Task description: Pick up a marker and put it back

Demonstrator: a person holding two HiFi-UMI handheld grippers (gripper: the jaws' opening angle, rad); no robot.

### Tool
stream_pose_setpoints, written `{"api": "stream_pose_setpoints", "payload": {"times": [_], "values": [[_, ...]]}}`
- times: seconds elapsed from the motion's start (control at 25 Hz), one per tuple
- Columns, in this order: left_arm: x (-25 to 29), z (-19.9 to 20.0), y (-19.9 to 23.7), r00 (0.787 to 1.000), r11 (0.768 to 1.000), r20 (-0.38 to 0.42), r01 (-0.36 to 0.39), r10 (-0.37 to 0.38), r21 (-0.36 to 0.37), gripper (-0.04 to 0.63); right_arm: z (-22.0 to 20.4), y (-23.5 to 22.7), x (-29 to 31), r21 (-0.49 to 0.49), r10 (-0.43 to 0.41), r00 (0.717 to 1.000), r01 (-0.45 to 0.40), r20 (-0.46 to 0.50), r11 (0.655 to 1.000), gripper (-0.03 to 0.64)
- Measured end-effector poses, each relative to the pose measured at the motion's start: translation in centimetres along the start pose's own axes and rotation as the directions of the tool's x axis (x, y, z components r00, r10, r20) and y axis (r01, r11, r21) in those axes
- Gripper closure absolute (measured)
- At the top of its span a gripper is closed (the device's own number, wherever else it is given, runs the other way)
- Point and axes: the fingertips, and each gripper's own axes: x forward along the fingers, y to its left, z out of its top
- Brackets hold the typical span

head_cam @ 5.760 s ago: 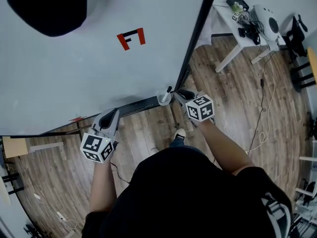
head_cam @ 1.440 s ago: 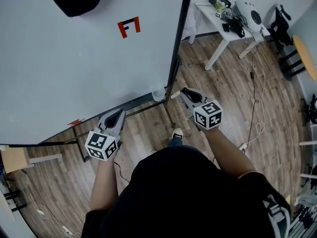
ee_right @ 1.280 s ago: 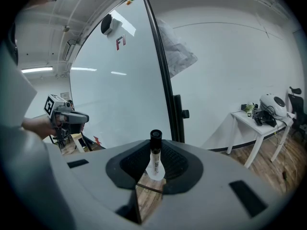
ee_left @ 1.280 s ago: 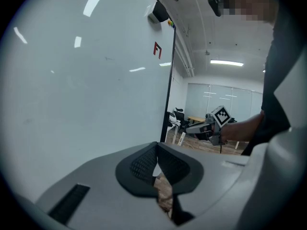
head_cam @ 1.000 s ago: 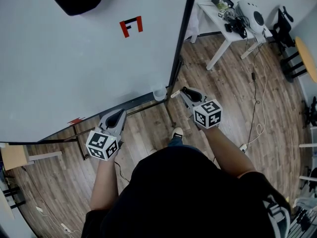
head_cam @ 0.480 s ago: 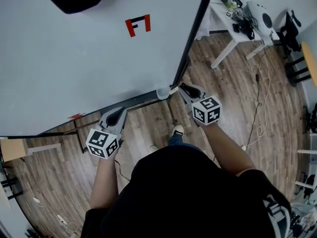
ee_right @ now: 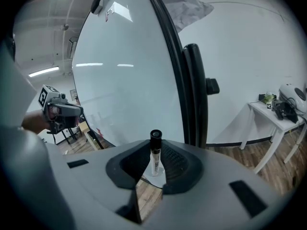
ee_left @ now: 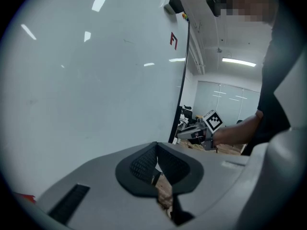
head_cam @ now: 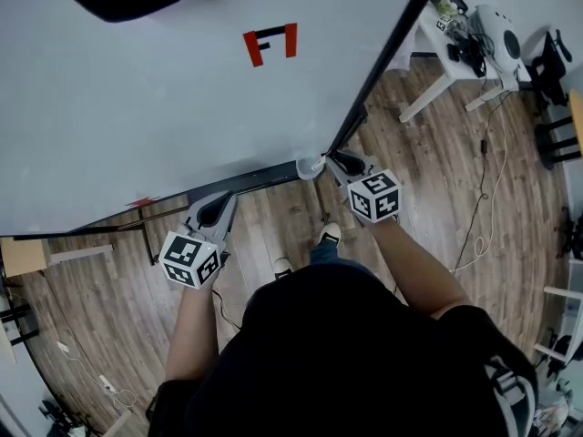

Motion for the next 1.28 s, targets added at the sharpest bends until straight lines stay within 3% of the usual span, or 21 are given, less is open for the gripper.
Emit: {"api": "stream_pose_setpoints", "payload": {"times": [0.68, 1.28], "values": [[0.7, -1.5, 1.3, 0.998, 0.998, -0.035, -0.046, 0.044, -0.048, 0.584, -4.7, -0.5, 5.4, -0.019, 0.056, 0.992, -0.058, -0.111, 0.998, 0.555], [0.1, -2.0, 1.2, 0.998, 0.996, -0.035, -0.062, 0.060, -0.064, 0.583, -5.0, -0.6, 6.7, -0.052, 0.048, 0.991, -0.055, -0.129, 0.997, 0.551]]}}
